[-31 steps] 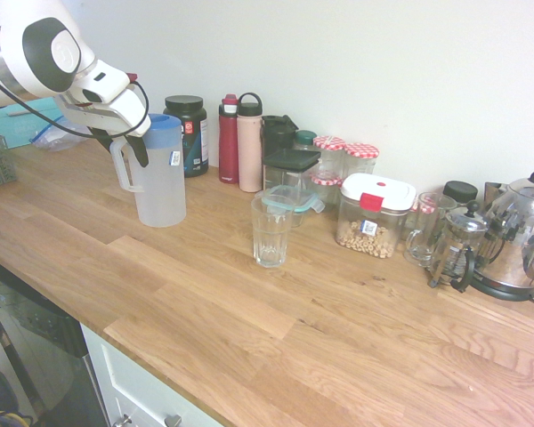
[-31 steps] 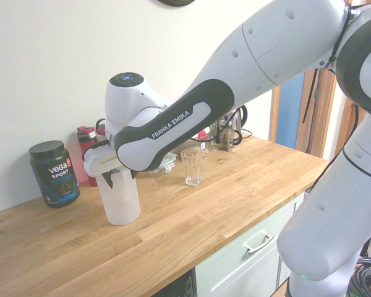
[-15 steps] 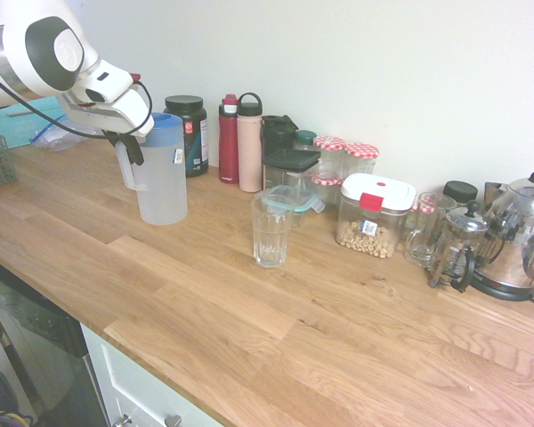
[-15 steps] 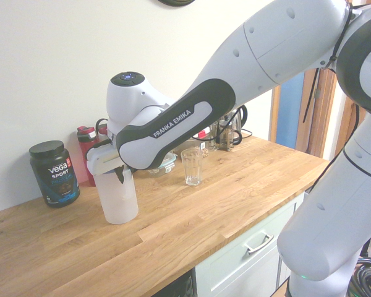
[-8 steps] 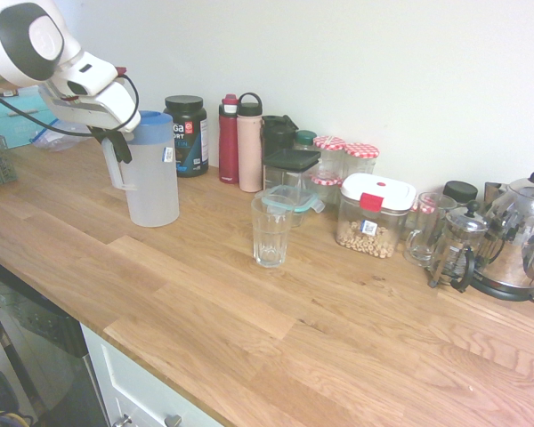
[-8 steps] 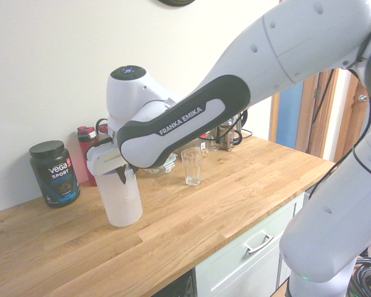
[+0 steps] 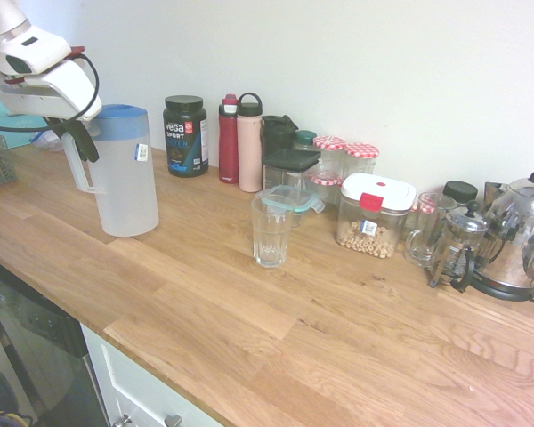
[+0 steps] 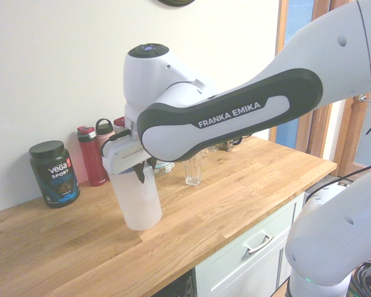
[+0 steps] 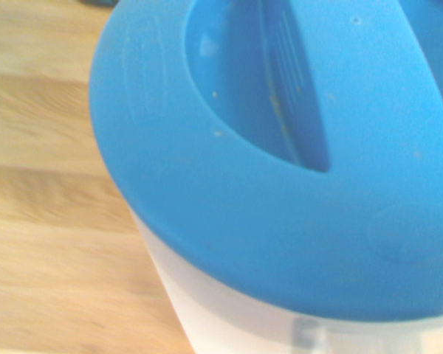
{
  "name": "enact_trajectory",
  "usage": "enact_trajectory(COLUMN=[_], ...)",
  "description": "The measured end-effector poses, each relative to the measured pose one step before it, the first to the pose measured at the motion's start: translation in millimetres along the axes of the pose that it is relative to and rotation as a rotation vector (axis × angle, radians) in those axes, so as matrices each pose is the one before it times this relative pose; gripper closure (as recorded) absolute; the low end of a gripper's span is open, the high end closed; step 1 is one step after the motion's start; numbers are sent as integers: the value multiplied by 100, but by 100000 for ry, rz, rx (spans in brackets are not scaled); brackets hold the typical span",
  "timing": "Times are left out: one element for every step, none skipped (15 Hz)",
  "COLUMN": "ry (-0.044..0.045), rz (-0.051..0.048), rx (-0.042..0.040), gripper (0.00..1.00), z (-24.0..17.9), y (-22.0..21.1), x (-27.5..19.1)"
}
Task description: Pour me some water
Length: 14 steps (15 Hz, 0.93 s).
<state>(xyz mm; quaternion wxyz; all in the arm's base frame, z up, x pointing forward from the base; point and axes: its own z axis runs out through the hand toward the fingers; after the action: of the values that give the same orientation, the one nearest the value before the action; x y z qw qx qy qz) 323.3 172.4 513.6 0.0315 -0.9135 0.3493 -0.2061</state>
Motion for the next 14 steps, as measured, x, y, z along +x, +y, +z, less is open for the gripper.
enact_trajectory(ry=[-1992,-1851,-1381,-857,-789,-932,-887,-847,-385,-322,-785,-1279,-1263,-1231], rz=[712,770,1040,1176,1131,988,711,754,1034,943,-385,-2428,-3111,-3089], rx=[-1452,-1091,-417,-78,215,534,498,521,263,-75,-292,-167,190,472], gripper=[100,100,100,100,100,100,100,100,100,100,100,100,100,100], z=[328,194,-38,-231,-325,-404,-463,-492,-357,-44,110,171,251,288], y=[1301,1464,1575,1693,1702,1645,1481,1161,1085,1030,1076,1109,1192,1402], x=[1330,1395,1324,1177,998,844,646,559,621,740,945,969,1079,1315])
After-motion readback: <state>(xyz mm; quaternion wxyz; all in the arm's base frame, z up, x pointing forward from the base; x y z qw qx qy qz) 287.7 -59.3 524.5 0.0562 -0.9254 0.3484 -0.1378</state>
